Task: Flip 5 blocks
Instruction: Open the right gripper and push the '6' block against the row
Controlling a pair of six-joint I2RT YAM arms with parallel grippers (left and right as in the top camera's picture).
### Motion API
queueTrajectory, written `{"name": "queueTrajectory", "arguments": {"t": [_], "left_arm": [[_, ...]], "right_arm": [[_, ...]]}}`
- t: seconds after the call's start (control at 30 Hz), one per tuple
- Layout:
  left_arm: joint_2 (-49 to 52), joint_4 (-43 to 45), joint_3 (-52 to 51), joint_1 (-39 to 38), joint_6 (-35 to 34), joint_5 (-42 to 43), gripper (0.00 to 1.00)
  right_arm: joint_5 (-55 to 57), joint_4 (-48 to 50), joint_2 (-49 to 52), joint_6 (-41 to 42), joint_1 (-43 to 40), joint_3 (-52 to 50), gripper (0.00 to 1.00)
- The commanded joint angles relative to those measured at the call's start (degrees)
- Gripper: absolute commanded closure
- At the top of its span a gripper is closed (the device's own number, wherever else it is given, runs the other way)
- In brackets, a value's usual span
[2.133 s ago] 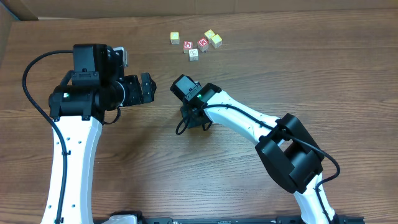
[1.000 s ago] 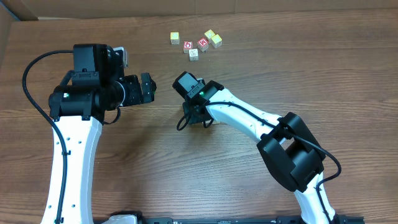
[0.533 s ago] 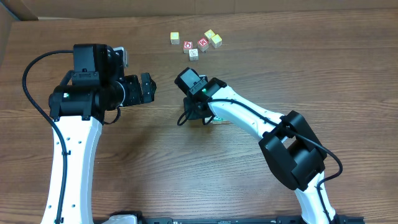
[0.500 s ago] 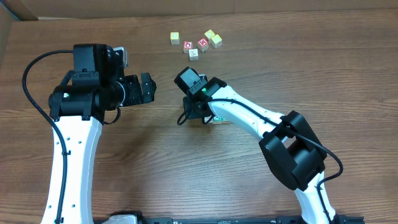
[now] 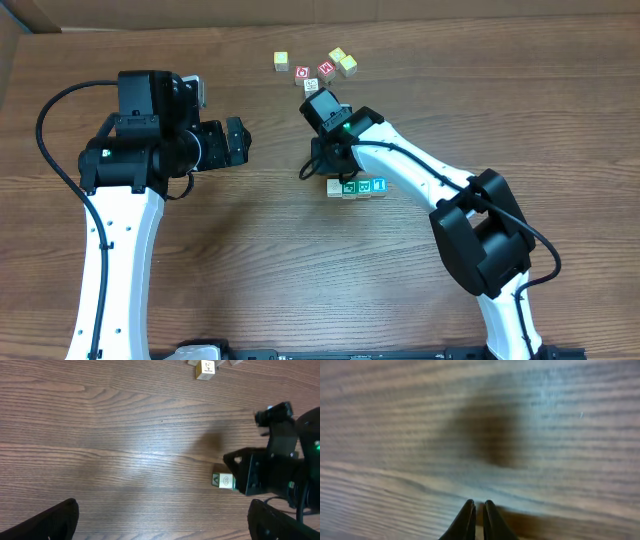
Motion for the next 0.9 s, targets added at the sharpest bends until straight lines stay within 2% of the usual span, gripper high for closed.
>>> {"name": "queueTrajectory", "arguments": {"t": [0.0,0.87], "left_arm": [[0.13,0.02,1.07,-0.07,0.44,0.04,0.00],[0.13,0.02,1.07,-0.07,0.44,0.04,0.00]], "right_arm": [[-0.50,-1.62,-0.35,0.24,0.46,-0.52,0.91],[-4.85,-4.85,-0.35,0.22,0.46,-0.52,0.91]]}}
